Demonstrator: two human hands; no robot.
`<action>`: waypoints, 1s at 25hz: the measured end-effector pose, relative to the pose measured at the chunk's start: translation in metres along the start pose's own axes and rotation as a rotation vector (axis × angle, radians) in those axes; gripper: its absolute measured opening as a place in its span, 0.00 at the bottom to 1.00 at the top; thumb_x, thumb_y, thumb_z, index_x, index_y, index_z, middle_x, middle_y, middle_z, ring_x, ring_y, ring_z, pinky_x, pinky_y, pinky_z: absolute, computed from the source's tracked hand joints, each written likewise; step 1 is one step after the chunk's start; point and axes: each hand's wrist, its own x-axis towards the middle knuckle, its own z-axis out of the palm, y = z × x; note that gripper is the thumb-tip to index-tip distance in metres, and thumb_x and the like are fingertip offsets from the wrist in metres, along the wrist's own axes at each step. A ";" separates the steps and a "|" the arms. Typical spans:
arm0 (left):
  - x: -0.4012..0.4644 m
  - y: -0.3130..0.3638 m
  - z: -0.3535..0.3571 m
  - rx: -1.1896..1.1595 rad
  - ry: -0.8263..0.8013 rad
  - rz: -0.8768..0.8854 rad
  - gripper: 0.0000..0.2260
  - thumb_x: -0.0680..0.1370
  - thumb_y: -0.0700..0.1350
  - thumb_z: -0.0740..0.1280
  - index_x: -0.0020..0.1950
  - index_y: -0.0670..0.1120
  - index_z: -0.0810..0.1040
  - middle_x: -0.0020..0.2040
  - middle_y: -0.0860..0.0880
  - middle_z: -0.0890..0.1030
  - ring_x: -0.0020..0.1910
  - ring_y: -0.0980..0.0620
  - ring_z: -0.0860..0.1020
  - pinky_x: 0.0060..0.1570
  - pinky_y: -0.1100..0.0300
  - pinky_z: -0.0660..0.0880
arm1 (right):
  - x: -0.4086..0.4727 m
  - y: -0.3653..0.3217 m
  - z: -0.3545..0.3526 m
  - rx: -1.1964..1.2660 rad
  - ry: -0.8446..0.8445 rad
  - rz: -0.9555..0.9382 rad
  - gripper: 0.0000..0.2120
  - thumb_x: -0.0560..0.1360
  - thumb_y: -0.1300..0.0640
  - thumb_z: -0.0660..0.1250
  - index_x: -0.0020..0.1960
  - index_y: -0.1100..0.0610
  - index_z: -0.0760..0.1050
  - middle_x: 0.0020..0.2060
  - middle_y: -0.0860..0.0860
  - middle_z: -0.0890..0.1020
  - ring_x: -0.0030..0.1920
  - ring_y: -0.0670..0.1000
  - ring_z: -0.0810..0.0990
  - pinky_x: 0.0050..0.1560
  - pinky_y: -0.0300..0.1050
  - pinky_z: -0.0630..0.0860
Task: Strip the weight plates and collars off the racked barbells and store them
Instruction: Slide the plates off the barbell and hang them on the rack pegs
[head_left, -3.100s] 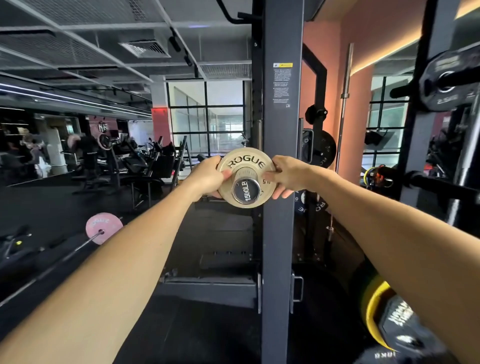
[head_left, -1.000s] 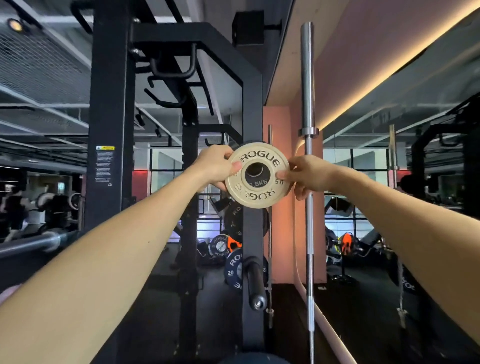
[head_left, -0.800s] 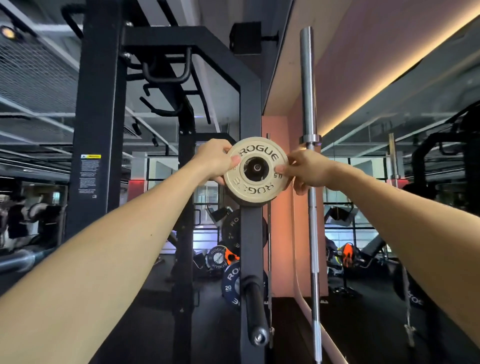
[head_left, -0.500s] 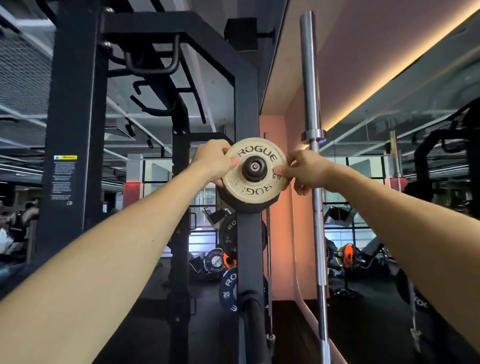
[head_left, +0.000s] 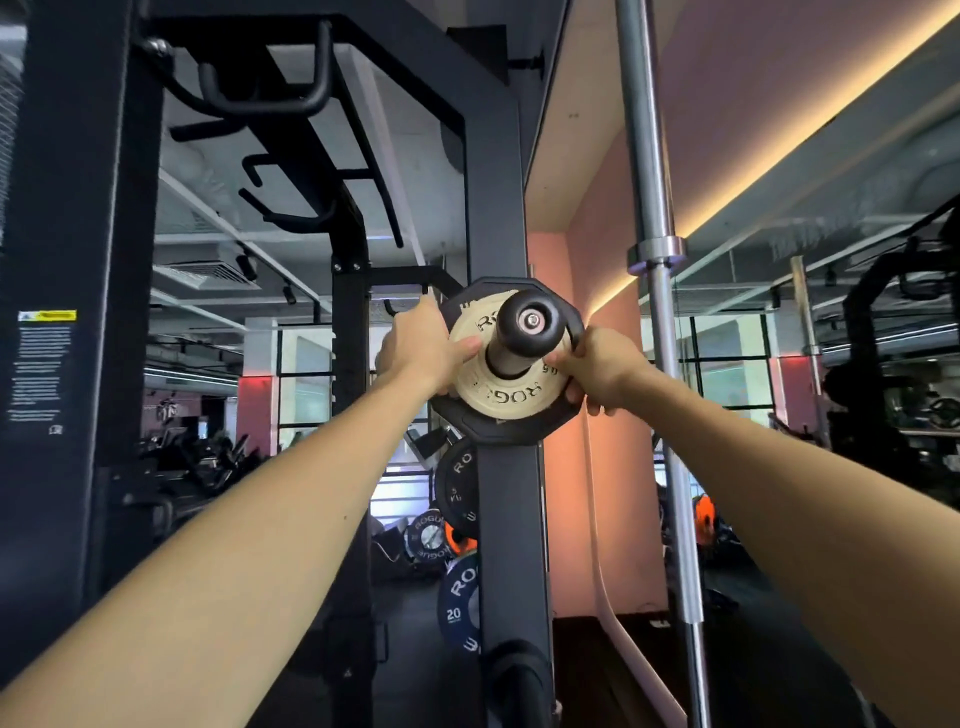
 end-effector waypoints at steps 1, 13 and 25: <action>0.004 -0.003 0.008 0.019 0.016 0.006 0.18 0.71 0.58 0.71 0.46 0.47 0.69 0.46 0.44 0.81 0.44 0.40 0.80 0.47 0.49 0.78 | 0.005 0.005 0.008 0.003 0.026 0.007 0.16 0.80 0.49 0.62 0.42 0.61 0.73 0.28 0.55 0.80 0.17 0.50 0.72 0.17 0.37 0.66; -0.025 -0.026 0.005 0.028 -0.210 0.136 0.16 0.69 0.43 0.73 0.50 0.52 0.69 0.50 0.47 0.76 0.49 0.43 0.76 0.45 0.52 0.75 | -0.025 0.014 0.033 -0.171 0.041 -0.011 0.16 0.76 0.44 0.63 0.49 0.57 0.68 0.37 0.52 0.75 0.41 0.58 0.77 0.40 0.44 0.70; -0.237 -0.080 -0.091 0.189 -0.617 -0.124 0.26 0.67 0.63 0.74 0.60 0.55 0.74 0.63 0.50 0.75 0.61 0.48 0.74 0.62 0.50 0.72 | -0.224 0.007 0.071 -0.164 -0.492 -0.019 0.22 0.71 0.41 0.70 0.58 0.51 0.70 0.58 0.49 0.77 0.56 0.53 0.76 0.60 0.47 0.73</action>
